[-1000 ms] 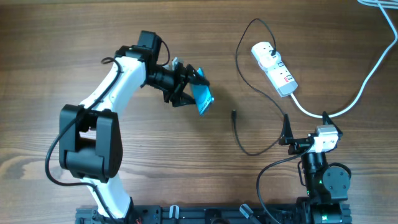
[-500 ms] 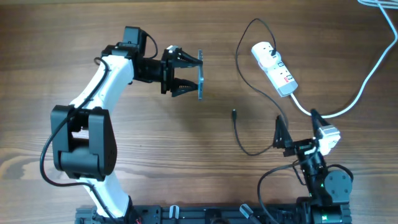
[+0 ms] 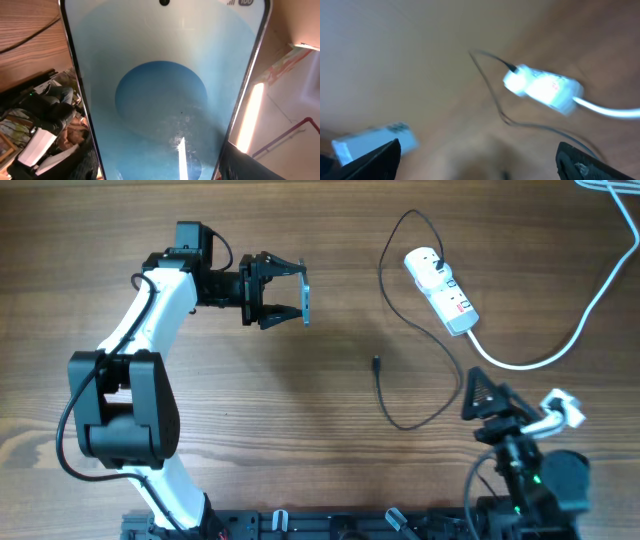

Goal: Plug charger to phone and switch on socket

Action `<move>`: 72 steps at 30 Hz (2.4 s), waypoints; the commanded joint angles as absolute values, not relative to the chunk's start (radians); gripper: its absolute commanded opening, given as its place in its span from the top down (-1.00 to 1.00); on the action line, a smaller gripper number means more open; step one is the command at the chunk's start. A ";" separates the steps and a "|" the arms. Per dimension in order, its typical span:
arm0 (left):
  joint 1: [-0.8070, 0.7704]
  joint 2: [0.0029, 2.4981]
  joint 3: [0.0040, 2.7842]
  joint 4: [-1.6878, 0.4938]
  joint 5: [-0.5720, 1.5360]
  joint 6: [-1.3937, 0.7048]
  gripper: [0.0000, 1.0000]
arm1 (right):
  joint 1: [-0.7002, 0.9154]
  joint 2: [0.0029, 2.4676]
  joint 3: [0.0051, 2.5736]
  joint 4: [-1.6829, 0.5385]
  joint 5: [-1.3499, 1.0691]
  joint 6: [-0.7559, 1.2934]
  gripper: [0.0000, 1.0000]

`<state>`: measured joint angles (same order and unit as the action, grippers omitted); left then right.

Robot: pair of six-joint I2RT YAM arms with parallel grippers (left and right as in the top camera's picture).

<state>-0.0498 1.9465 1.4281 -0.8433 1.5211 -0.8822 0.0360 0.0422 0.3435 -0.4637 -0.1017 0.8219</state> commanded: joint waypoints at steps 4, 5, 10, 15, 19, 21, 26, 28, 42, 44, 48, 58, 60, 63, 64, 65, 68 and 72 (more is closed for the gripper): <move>-0.060 1.915 1.448 -0.841 1.577 -0.899 -0.37 | 0.032 0.163 0.486 -0.130 -0.500 0.745 -0.99; -0.064 1.915 1.448 -0.841 1.577 -0.899 -0.36 | 0.032 0.270 0.576 -0.210 -0.533 0.661 -0.99; -0.095 1.915 1.448 -0.841 1.576 -0.902 -0.36 | 0.070 0.773 1.141 -0.870 -0.516 0.363 -0.99; -0.118 1.915 1.448 -0.841 1.576 -0.925 -0.35 | 0.323 1.074 1.528 -1.134 -0.240 0.352 -0.99; -0.123 1.915 1.448 -0.841 1.576 -0.933 -0.35 | 0.515 1.135 1.536 -0.983 -0.114 0.459 -0.99; -0.123 1.915 1.448 -0.841 1.576 -0.952 -0.35 | 0.589 1.163 1.536 -1.018 0.111 0.554 -0.99; -0.123 1.915 1.448 -0.840 1.576 -0.962 -0.36 | 0.741 1.299 1.536 -1.037 0.239 0.504 -1.00; -0.123 1.915 1.448 -0.840 1.576 -0.958 -0.36 | 0.767 1.346 1.536 -1.007 0.215 0.502 -0.99; -0.123 1.915 1.448 -0.810 1.574 -0.954 -0.36 | 0.882 1.552 1.536 -0.840 0.369 0.709 -0.88; -0.123 1.915 1.448 -0.810 1.574 -0.953 -0.36 | 0.882 1.571 1.536 -0.826 0.387 0.714 -0.79; -0.123 1.915 1.448 -0.810 1.542 -0.947 -0.36 | 0.882 1.578 1.536 -0.818 0.415 0.706 -0.59; -0.123 1.915 1.448 -0.799 1.526 -0.947 -0.36 | 0.881 1.588 1.536 -0.766 0.426 0.654 -0.27; -0.123 1.915 1.448 -0.799 1.526 -0.947 -0.36 | 0.881 1.609 1.536 -0.767 0.425 0.653 -0.29; -0.123 1.915 1.448 -0.799 1.526 -0.947 -0.36 | 0.881 1.635 1.536 -0.770 0.426 0.653 -0.29; -0.123 1.915 1.448 -0.799 1.526 -0.947 -0.36 | 0.881 1.637 1.536 -0.767 0.426 0.651 -0.29; -0.123 1.915 1.448 -0.799 1.526 -0.947 -0.36 | 0.881 1.637 1.536 -0.759 0.426 0.637 -0.29; -0.123 1.915 1.448 -0.798 1.526 -0.946 -0.36 | 0.879 1.637 1.537 -0.743 0.439 0.602 -0.28; -0.123 1.915 1.448 -0.788 1.526 -0.947 -0.35 | 0.878 1.637 1.539 -0.737 0.457 0.602 -0.21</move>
<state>-0.1188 1.9465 1.4300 -0.7975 1.4902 -0.9527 0.8810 1.6310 1.5219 -0.7433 0.4202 0.6216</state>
